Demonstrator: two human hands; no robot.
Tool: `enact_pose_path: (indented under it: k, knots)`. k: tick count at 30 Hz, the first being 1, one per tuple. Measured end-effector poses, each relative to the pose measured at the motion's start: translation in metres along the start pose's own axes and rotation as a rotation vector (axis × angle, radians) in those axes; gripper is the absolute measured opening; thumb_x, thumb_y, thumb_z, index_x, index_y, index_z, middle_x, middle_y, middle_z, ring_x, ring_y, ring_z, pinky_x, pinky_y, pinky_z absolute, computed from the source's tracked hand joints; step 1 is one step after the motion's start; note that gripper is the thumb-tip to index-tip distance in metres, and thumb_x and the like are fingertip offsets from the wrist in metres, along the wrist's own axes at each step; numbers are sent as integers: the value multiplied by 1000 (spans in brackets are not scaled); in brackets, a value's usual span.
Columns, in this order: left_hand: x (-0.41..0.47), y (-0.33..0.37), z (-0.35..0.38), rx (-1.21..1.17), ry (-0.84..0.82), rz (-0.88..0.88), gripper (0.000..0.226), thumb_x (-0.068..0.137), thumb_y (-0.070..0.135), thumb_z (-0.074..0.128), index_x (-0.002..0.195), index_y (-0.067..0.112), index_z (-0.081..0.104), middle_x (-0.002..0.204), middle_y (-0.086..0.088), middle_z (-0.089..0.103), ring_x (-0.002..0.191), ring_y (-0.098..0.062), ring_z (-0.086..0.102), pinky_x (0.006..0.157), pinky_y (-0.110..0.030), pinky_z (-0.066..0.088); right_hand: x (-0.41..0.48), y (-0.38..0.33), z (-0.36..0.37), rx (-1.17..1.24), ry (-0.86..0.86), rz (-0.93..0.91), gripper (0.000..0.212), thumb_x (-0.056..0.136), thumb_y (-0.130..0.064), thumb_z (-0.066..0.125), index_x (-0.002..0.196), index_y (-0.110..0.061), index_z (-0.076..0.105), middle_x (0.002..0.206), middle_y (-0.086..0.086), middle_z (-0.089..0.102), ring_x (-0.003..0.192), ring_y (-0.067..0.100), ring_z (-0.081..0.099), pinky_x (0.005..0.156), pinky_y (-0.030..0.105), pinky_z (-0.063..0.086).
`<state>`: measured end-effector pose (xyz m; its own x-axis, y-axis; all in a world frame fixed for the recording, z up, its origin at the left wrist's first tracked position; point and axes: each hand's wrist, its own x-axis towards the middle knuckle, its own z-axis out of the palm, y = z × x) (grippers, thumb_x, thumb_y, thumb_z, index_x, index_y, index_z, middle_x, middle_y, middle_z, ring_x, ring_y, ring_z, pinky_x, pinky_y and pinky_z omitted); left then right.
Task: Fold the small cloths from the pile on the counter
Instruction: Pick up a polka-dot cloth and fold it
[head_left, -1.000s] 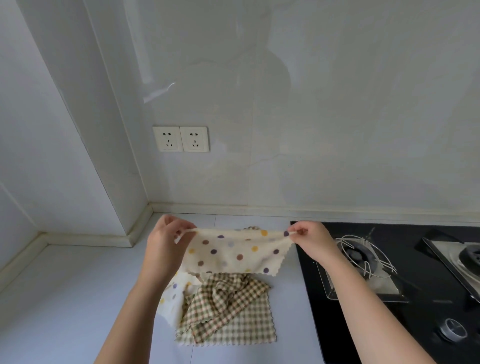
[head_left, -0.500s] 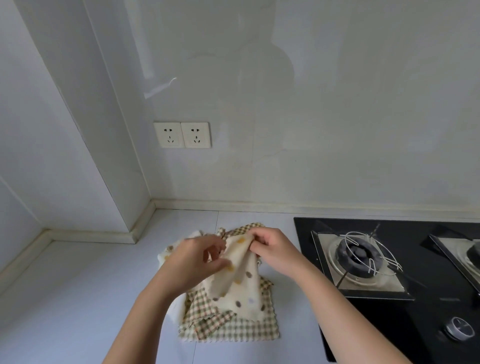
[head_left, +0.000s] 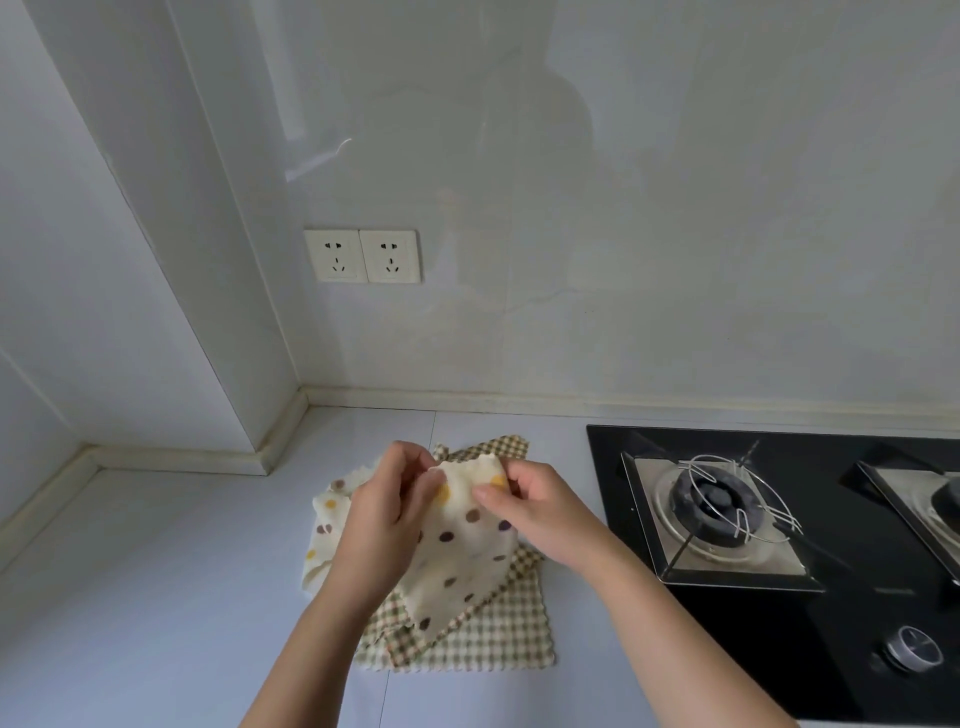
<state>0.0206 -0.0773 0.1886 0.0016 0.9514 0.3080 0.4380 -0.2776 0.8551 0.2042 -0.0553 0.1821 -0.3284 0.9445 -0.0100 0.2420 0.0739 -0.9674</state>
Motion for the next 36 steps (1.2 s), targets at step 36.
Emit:
enact_pose_path:
  k: [36]
  knots:
    - [16,8,-43,396,-139,291,20,72,6,81,76,22,70,74,20,61,76,3,57,66,-3,37,-4,-29,-38,-434,-26,-306,28,94,-13,59,104,-40,61,96,-7,68,73,18,60,68,26,47]
